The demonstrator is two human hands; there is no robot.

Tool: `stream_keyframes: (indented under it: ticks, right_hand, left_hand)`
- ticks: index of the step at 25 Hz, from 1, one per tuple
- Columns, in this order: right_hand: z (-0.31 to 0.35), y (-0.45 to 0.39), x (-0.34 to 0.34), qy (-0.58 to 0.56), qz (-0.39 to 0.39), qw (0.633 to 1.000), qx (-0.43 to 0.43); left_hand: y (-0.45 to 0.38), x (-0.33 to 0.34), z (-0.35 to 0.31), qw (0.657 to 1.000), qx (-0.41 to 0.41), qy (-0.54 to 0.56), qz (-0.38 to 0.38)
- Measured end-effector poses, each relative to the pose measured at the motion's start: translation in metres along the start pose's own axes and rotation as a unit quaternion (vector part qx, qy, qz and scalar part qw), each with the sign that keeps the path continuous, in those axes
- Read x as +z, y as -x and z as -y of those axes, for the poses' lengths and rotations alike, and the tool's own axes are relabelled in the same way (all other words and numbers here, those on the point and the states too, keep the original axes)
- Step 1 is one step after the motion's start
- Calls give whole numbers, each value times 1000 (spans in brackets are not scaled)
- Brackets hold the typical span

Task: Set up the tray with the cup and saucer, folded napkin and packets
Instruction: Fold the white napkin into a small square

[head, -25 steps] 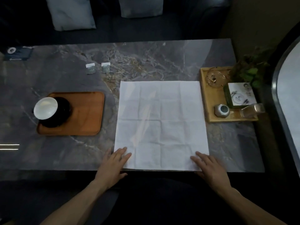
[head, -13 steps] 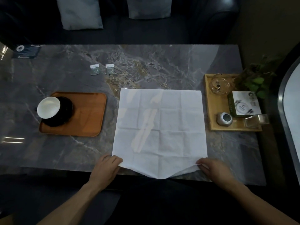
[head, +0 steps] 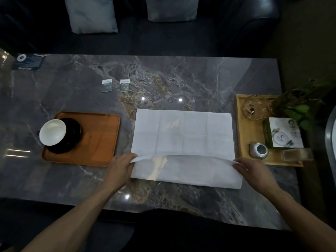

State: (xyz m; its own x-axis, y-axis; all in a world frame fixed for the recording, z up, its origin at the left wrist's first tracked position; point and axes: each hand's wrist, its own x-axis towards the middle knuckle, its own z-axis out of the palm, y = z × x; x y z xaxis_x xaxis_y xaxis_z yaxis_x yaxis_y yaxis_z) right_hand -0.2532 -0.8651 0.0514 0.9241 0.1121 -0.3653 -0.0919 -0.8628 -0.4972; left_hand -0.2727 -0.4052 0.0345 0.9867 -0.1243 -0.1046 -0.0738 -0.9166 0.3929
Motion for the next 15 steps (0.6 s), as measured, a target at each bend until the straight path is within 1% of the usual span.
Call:
stream_keyframes:
  ticks: [3, 6, 8, 11, 15]
  right_hand:
    - [5, -27, -14, 14, -29, 999, 10]
    - [7, -56, -24, 17, -21, 999, 34]
    - [9, -73, -29, 6, -14, 999, 48]
    - [12, -95, -38, 15, -34, 998, 48]
    - [13, -118, -47, -3, -53, 997, 61]
  left_hand:
    - [-34, -11, 2, 999, -2, 37, 6]
    - [-66, -20, 3, 998, 6, 64, 14]
    - [-87, -23, 4, 996, -12, 88, 31]
    - [-116, -25, 4, 990, -53, 123, 49]
    - [-150, -26, 3, 985, -70, 141, 74]
